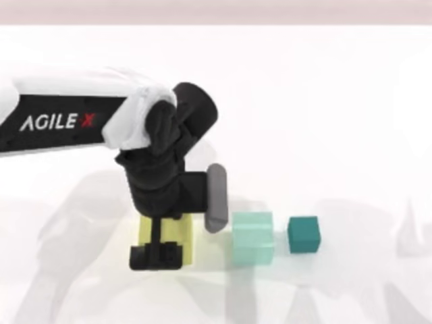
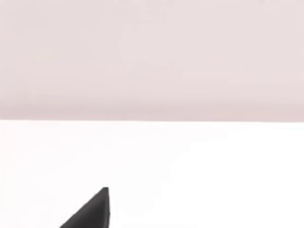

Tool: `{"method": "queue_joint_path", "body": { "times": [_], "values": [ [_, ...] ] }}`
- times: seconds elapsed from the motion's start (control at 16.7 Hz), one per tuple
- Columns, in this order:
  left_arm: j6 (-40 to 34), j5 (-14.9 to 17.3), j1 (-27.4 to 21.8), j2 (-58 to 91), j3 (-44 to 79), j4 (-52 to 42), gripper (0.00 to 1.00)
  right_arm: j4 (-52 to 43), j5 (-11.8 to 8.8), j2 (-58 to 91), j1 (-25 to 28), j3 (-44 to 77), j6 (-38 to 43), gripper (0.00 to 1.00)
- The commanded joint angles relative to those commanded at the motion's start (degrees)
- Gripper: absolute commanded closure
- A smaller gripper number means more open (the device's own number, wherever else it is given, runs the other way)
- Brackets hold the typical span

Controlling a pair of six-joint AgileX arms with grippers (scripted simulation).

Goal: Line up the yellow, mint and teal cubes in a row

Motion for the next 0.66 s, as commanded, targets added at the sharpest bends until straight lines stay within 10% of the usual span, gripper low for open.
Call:
{"method": "queue_joint_path", "body": {
  "times": [0.66],
  "values": [
    [-0.13,-0.03,1.17,-5.05,10.05,-15.08,0.00,0.00,0.00,0.00,0.00,0.00,0.00,0.00]
  ]
}}
